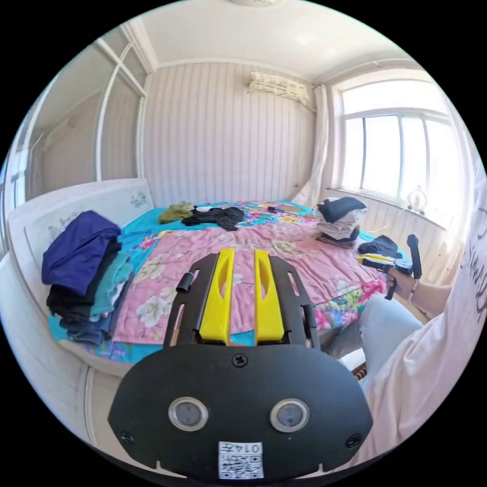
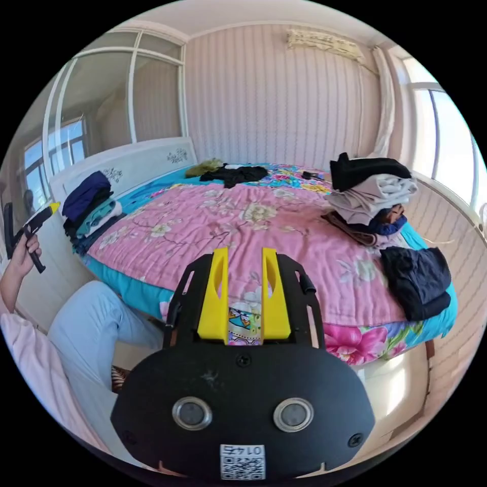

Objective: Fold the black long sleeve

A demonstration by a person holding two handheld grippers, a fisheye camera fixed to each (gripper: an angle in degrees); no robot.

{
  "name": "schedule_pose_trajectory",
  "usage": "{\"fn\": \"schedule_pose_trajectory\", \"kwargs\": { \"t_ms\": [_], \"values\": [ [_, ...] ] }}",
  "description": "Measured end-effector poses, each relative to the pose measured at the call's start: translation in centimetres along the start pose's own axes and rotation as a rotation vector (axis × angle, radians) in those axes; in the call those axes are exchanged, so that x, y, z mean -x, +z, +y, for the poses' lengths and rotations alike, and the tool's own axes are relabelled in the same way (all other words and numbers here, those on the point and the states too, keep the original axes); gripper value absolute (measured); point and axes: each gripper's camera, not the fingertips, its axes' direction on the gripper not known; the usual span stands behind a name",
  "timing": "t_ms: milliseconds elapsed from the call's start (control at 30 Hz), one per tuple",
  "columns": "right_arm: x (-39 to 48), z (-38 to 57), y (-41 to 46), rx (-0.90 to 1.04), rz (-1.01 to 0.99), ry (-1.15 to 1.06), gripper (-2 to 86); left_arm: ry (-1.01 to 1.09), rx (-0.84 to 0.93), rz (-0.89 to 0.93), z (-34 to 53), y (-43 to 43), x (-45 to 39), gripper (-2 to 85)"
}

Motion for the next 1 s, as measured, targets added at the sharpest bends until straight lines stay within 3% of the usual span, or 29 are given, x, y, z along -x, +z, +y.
{"fn": "schedule_pose_trajectory", "kwargs": {
  "t_ms": [100, 233, 433, 633, 767, 1000],
  "values": [
    [-5.2, 0.2, -3.7, -0.106, 0.042, 0.122, 11.1, 0.153, 0.023, 0.096, -2.5, 3.6, -6.6, 7.5],
    [-11.5, 0.1, -7.5, -0.144, 0.082, 0.208, 15.1, 0.189, 0.057, 0.282, -4.6, 8.3, -13.0, 8.5],
    [-21.6, -0.3, -12.1, -0.227, 0.224, 0.328, 16.1, 0.263, 0.178, 0.418, -7.5, 16.3, -20.5, 9.1],
    [-33.6, 0.4, -15.5, -0.275, 0.543, 0.547, 16.7, 0.347, 0.294, 0.552, -11.8, 25.9, -27.8, 9.8],
    [-41.6, 1.0, -18.0, -0.310, 0.648, 0.742, 17.3, 0.435, 0.339, 0.624, -14.2, 32.1, -32.8, 9.9],
    [-48.5, -0.3, -20.4, -0.314, 0.707, 0.669, 16.9, 0.541, 0.378, 0.733, -19.9, 45.0, -43.8, 10.2]
  ]
}}
